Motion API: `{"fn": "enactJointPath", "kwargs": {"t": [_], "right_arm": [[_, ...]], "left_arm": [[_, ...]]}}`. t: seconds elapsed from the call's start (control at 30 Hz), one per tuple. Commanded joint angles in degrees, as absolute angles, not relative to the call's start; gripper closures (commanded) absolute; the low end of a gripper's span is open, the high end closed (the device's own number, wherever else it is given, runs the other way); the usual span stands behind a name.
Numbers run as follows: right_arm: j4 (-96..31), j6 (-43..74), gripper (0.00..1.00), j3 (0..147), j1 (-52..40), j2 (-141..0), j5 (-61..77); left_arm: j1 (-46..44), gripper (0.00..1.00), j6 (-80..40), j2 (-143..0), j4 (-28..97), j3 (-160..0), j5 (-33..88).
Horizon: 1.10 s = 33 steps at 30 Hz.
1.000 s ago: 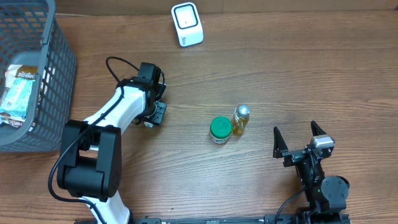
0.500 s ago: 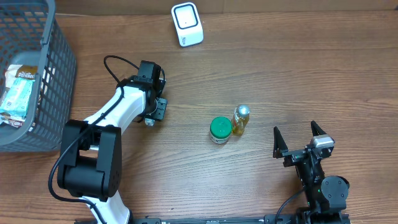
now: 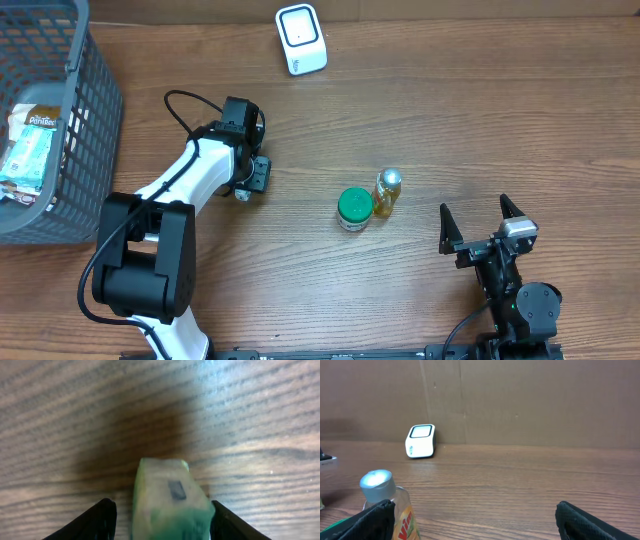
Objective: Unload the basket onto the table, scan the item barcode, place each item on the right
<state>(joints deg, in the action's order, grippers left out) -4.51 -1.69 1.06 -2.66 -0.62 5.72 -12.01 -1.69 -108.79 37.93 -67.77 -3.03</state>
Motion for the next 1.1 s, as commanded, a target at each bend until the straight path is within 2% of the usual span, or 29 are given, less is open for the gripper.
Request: {"fn": "enactJointPath", "kwargs": {"t": [0.0, 0.07, 0.1, 0.13, 0.2, 0.23, 0.27, 0.3, 0.37, 0.6, 0.67, 0.7, 0.73, 0.77, 0.83, 0.93, 1.07], "right_arm": [[-4.27, -1.98, 0.00, 0.45, -2.55, -0.16, 5.67], [-4.27, -1.98, 0.00, 0.45, -2.55, -0.16, 5.65], [-4.27, -1.98, 0.00, 0.45, -2.55, -0.16, 5.65], [-4.27, -1.98, 0.00, 0.45, -2.55, -0.16, 5.67], [-4.27, -1.98, 0.00, 0.45, -2.55, -0.16, 5.67], [-4.25, -1.98, 0.00, 0.45, -2.55, -0.16, 5.65], [-4.27, -1.98, 0.00, 0.45, -2.55, -0.16, 5.67], [-4.25, -1.98, 0.00, 0.45, -2.55, -0.16, 5.65], [-4.27, -1.98, 0.00, 0.45, -2.55, -0.16, 5.65], [-4.25, -1.98, 0.00, 0.45, -2.55, -0.16, 5.67], [-4.27, -1.98, 0.00, 0.45, -2.55, -0.16, 5.67], [-4.27, -1.98, 0.00, 0.45, -2.55, -0.16, 5.67], [-4.27, -1.98, 0.00, 0.45, -2.55, -0.16, 5.67], [-4.25, -1.98, 0.00, 0.45, -2.55, -0.16, 5.65], [-4.27, -1.98, 0.00, 0.45, -2.55, -0.16, 5.67], [-4.27, -1.98, 0.00, 0.45, -2.55, -0.16, 5.65], [-4.27, -1.98, 0.00, 0.45, -2.55, -0.16, 5.65]], "left_arm": [[-12.51, 0.53, -2.83, -109.40, 39.18, -67.53, -0.78], [-12.49, 0.80, -2.85, -109.40, 40.21, -67.53, -0.36], [-12.49, 0.87, -2.83, -109.40, 40.56, -67.53, -0.36], [-12.49, 0.88, -2.83, -109.40, 40.95, -67.53, -0.36], [-12.49, 0.81, -2.83, -109.38, 41.39, -67.53, -0.36], [-12.49, 0.71, -2.83, -109.38, 41.58, -67.53, -0.36], [-12.49, 0.51, -2.83, -109.40, 41.69, -67.53, -0.36], [-12.51, 0.46, -2.85, -109.40, 41.65, -67.53, -0.36], [-12.51, 0.44, -3.09, -109.40, 41.10, -67.53, -0.36], [-12.49, 0.49, -4.62, -109.40, 36.07, -67.53, -0.34], [-12.51, 0.59, -5.54, -109.38, 35.46, -67.53, -0.30], [-12.49, 0.85, -6.48, -109.40, 35.46, -67.53, -0.32], [-12.49, 0.92, -6.50, -109.40, 35.55, -67.53, -0.10], [-12.51, 0.88, -6.50, -109.40, 35.73, -67.53, 0.30], [-12.51, 0.54, -6.50, -109.40, 36.10, -67.53, 1.52], [-12.51, 0.44, -6.55, -109.40, 37.36, -67.53, 4.78], [-12.51, 0.44, -9.04, -109.40, 40.47, -67.53, 6.00]]}}
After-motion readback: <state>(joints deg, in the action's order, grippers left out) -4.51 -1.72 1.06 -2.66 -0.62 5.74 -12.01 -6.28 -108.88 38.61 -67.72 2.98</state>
